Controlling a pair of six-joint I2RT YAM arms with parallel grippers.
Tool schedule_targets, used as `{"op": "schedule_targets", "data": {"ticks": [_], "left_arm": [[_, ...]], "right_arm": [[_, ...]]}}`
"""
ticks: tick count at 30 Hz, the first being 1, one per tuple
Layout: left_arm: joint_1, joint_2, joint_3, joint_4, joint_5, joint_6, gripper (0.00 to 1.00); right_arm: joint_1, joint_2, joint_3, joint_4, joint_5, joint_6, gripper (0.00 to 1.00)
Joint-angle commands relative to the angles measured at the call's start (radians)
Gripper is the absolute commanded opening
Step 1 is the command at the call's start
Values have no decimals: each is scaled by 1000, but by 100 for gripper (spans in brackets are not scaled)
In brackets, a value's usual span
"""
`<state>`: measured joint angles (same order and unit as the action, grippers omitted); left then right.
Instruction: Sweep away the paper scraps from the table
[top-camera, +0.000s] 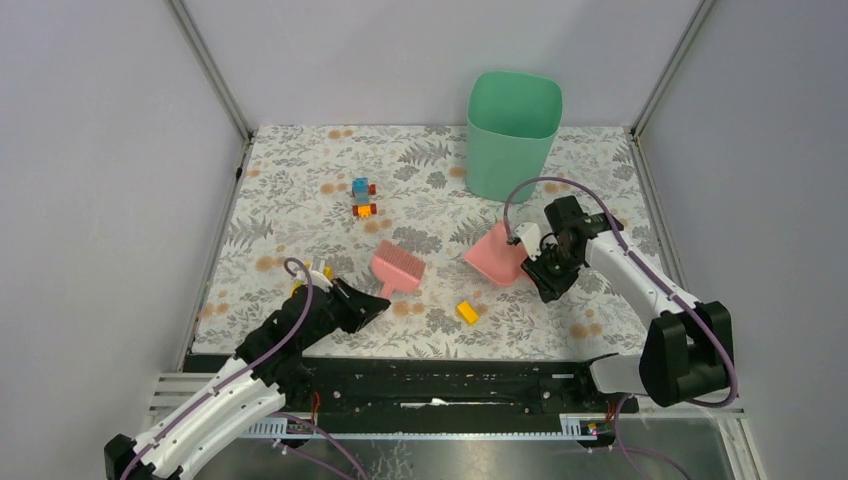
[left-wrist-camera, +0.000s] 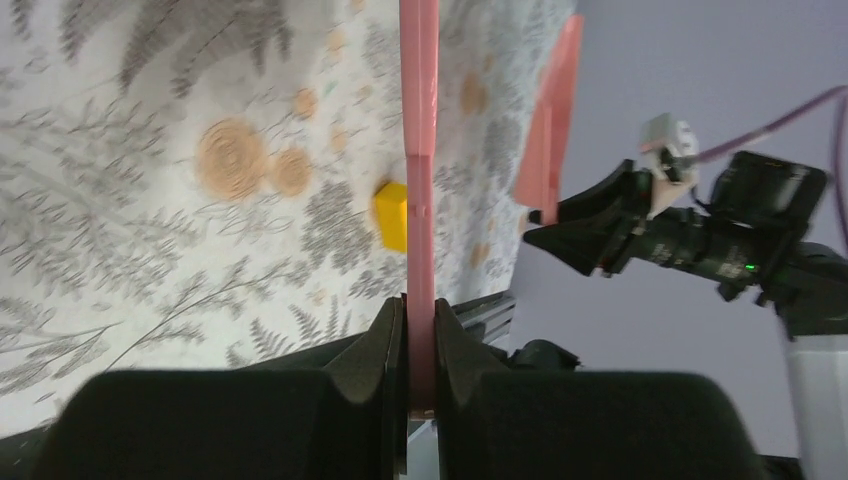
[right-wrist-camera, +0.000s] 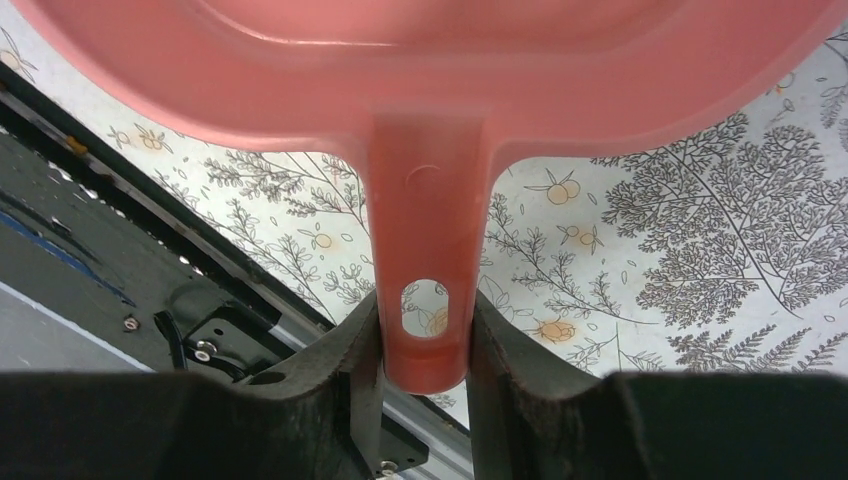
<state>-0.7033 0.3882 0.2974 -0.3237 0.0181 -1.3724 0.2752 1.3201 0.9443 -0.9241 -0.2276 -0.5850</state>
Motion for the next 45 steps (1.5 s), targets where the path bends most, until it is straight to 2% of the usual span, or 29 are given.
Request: {"op": "schedule_targets", "data": {"ticks": [1, 4, 9, 12, 14, 18, 19, 21, 23, 24, 25, 26, 30, 33, 36, 38, 40, 42, 45], "left_arm": [[-1, 30, -40, 18, 63, -88, 5], [0, 54, -60, 25, 87, -99, 5], [0, 62, -105, 40, 96, -105, 16], [0, 116, -133, 80, 121, -104, 28], [1, 183, -136, 93, 141, -83, 40], [-2, 311, -111, 92, 178, -8, 46], [-3, 322, -106, 88, 183, 3, 48], [-5, 329, -93, 70, 185, 20, 56], [-6, 320, -51, -1, 166, 47, 66], [-7, 312, -30, -48, 153, 68, 77], [-7, 302, -7, -96, 138, 86, 94], [-6, 293, 15, -134, 124, 104, 98], [-6, 297, 123, -274, 59, 183, 99], [-6, 366, 271, -367, -28, 334, 99], [-6, 487, 463, -388, -194, 520, 99], [-7, 555, 581, -363, -299, 672, 99], [-5, 620, 697, -306, -368, 830, 99], [-5, 673, 764, -262, -468, 924, 99], [3, 693, 763, -132, -554, 1007, 99]], "right_arm": [[5, 29, -19, -46, 35, -96, 0], [5, 28, -76, -64, 121, -142, 1], [5, 13, -162, -18, 220, -139, 16], [5, 13, -181, 0, 221, -132, 38], [5, 10, -181, 9, 221, -127, 51], [5, -25, -166, 10, 207, -120, 78], [5, -38, -162, 8, 203, -119, 89], [5, -62, -150, 2, 196, -116, 99], [5, -86, -136, -3, 180, -106, 100], [5, -98, -124, -8, 164, -94, 100], [5, -109, -107, -10, 143, -74, 100], [5, -122, -88, -7, 119, -48, 100], [5, -171, -17, 97, 101, 91, 100], [5, -209, -36, 308, 272, 224, 100], [5, -208, -52, 466, 376, 320, 100], [5, -180, 6, 471, 317, 362, 100], [5, -178, 71, 460, 186, 406, 100], [5, -207, 79, 527, 67, 453, 100], [4, -247, 43, 649, 91, 499, 100]]}}
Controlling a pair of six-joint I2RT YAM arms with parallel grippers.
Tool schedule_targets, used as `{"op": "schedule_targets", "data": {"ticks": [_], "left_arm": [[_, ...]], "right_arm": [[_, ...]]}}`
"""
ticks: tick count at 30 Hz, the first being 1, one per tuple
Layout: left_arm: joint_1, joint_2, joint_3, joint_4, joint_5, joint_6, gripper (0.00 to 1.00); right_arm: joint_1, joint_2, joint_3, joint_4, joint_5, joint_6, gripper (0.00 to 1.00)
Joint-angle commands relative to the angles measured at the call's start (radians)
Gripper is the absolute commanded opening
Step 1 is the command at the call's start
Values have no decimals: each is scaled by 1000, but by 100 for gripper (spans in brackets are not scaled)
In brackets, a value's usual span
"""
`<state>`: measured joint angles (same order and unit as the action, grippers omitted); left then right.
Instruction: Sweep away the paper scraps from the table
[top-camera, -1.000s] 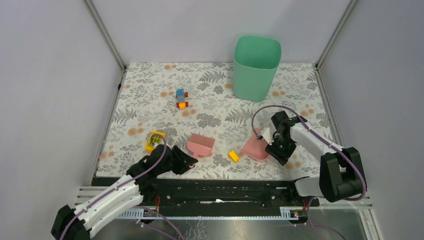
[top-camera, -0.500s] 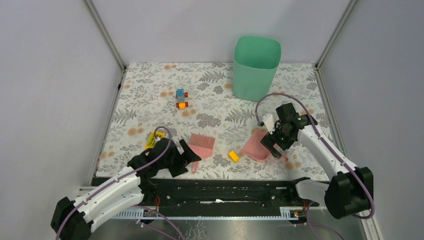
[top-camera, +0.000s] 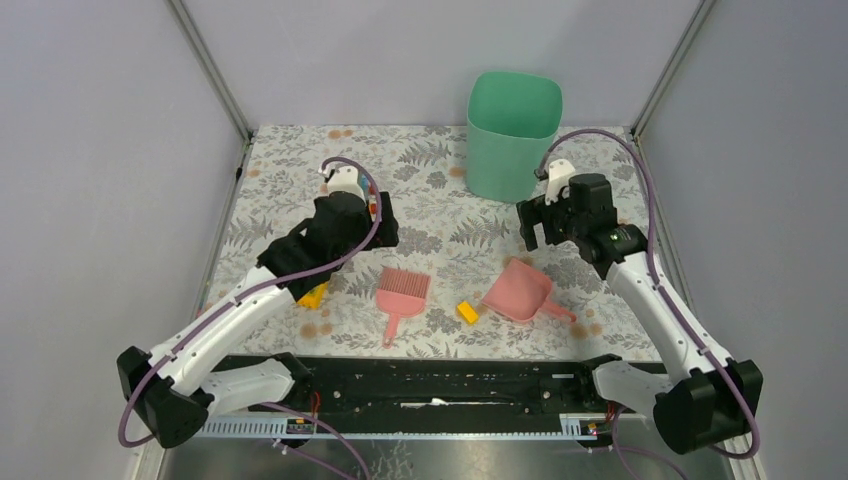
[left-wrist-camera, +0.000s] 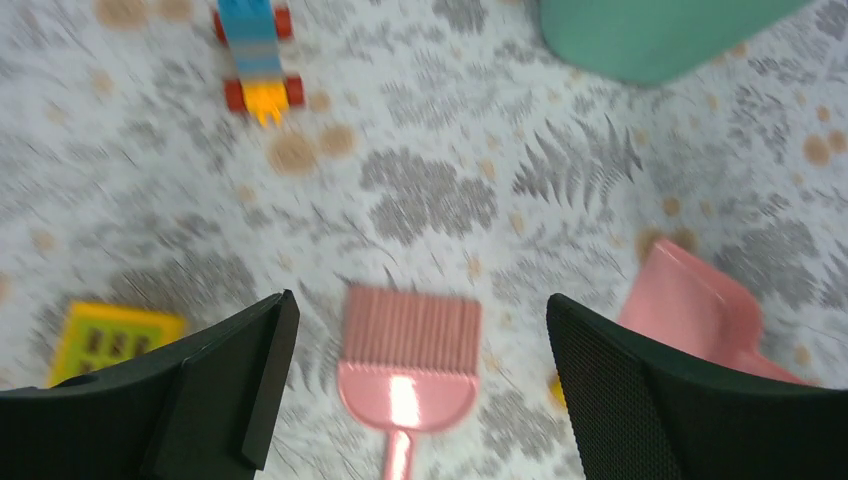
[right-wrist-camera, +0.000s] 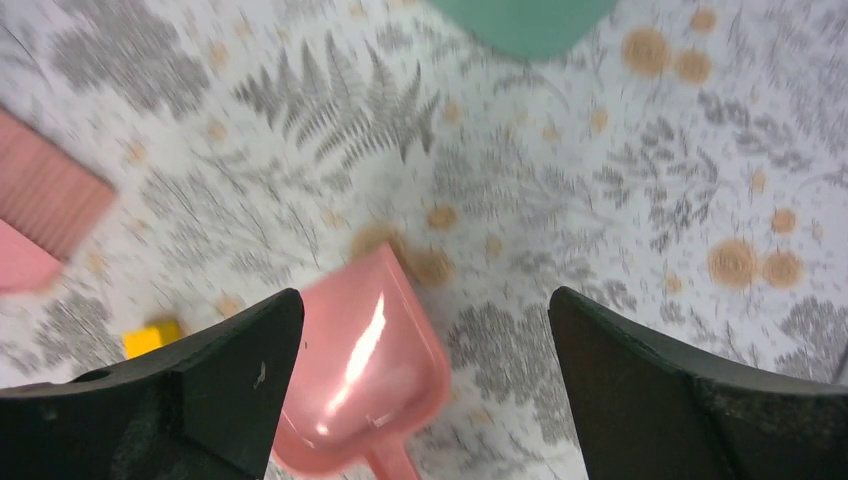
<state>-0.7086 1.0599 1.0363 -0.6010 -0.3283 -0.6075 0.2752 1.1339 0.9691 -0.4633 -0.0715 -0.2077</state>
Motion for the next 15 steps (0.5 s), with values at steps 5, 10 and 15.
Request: {"op": "schedule_targets", "data": {"ticks": [5, 10, 15], "left_arm": [[11, -73, -185, 463, -102, 400, 99], [17, -164, -322, 569, -39, 395, 99], [19, -146, -307, 533, -83, 389, 99]], "right_arm": [[2, -145, -85, 283, 59, 167, 100], [-67, -147, -141, 332, 96, 181, 100], [-80, -120, -146, 357, 129, 174, 99]]}}
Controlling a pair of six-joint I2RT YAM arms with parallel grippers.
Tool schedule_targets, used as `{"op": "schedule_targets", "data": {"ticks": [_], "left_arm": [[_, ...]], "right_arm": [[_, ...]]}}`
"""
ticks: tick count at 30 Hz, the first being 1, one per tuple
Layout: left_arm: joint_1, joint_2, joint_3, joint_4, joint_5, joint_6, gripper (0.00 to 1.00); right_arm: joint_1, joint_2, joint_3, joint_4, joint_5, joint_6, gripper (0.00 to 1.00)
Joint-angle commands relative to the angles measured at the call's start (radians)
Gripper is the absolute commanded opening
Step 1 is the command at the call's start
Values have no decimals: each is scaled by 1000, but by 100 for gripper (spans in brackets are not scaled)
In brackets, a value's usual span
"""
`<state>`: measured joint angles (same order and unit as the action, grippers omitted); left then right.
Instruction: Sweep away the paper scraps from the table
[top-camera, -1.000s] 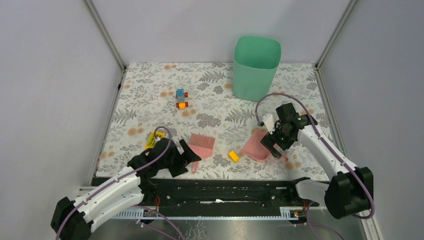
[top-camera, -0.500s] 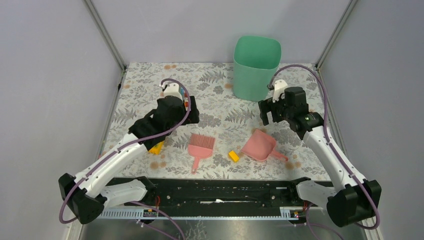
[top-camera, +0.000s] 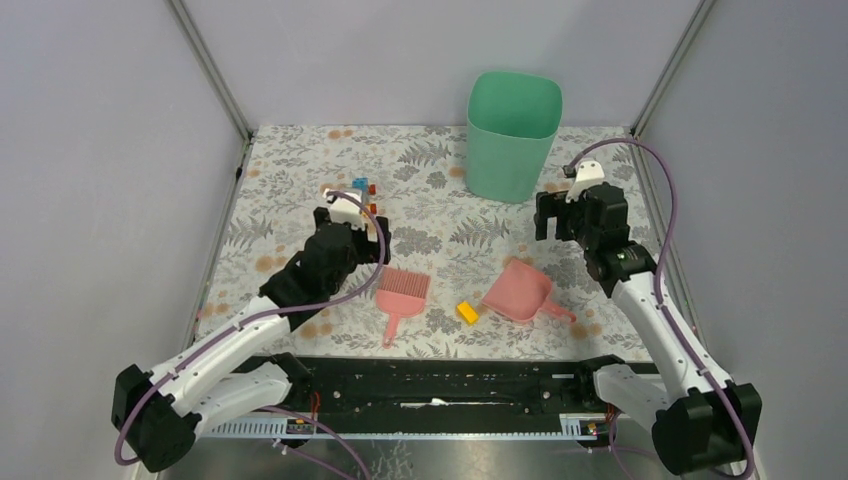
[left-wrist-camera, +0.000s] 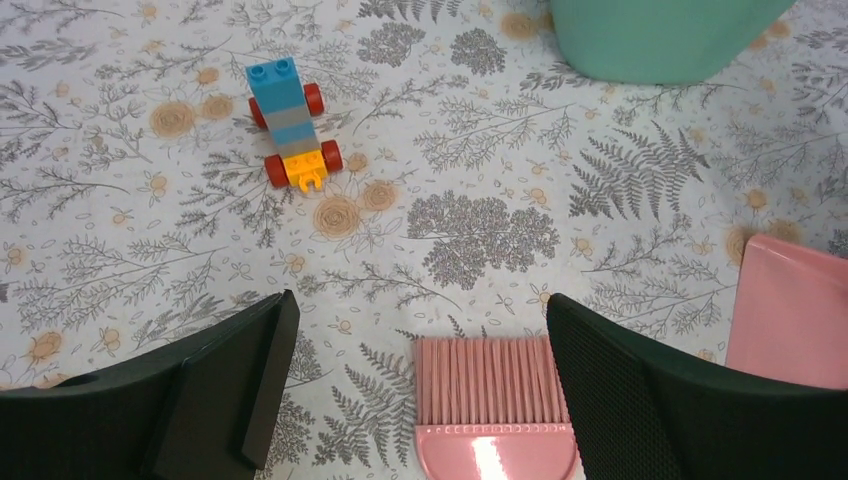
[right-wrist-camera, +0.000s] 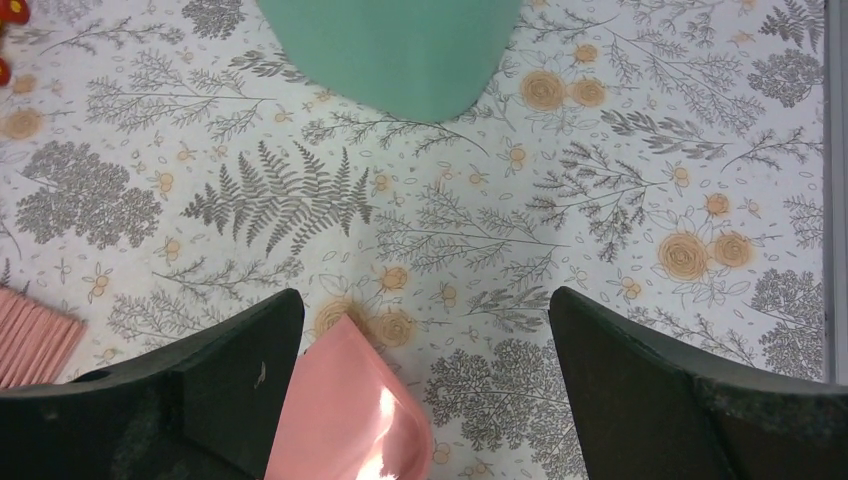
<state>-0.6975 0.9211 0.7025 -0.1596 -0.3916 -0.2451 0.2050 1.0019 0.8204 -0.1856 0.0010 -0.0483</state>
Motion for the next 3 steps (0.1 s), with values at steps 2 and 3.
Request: {"op": "schedule_targets", "data": {"ticks": [2, 3], "left_arm": [[7, 8, 40, 70, -27, 24, 99], [8, 15, 45, 63, -28, 23, 99]], "right_arm": [[-15, 11, -8, 83, 54, 7, 99], [-17, 4, -17, 85, 37, 6, 100]]}}
